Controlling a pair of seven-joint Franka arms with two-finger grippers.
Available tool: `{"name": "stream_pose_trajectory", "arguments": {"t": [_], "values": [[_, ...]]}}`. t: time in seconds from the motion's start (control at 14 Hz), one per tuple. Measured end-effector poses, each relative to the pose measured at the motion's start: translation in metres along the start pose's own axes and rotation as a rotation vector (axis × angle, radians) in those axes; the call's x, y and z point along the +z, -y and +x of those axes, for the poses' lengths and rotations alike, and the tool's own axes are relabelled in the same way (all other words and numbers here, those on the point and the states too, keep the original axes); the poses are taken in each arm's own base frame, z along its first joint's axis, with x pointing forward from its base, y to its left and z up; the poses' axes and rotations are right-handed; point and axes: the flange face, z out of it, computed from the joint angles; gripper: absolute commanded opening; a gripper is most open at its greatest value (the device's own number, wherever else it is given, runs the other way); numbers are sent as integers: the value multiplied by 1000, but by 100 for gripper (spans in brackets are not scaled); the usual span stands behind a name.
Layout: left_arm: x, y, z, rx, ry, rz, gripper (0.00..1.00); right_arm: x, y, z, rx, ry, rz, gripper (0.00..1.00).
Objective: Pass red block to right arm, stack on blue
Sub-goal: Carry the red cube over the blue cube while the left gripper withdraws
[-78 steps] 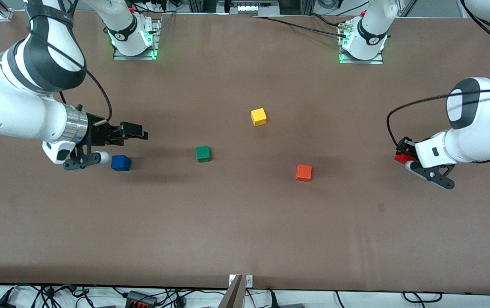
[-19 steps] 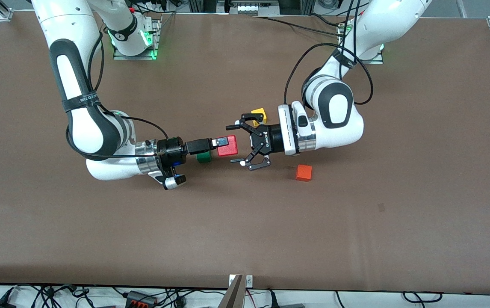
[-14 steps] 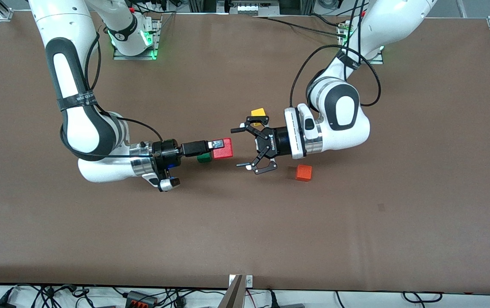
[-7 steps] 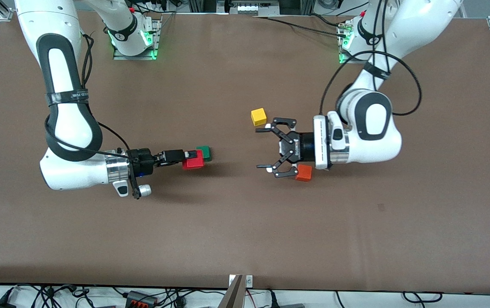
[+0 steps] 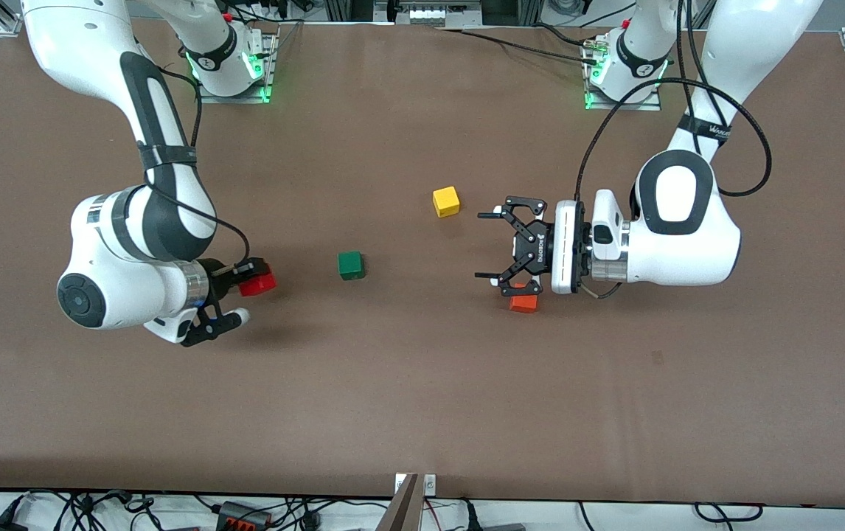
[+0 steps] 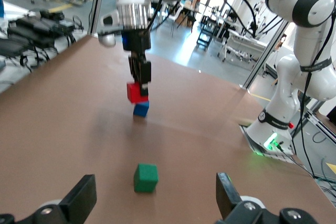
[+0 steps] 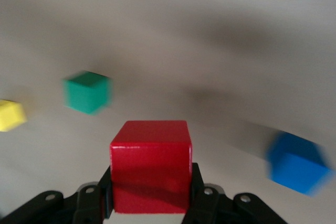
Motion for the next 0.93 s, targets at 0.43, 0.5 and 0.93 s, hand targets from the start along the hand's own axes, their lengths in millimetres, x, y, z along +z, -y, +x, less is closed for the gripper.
{"name": "stream_pose_trajectory", "arguments": {"t": [0.43,0.5,0.93], "values": [[-24,-5,-22,-255,437,72,100,-6,-38,-34,98,60,-181,0],[-33,-3,-28,-284,527,107,100,-3,-40,-42,118,58,-197,0],[-80,-4,-59,-503,965,347,100,38,-44,-89,245,-45,-211,0]]}}
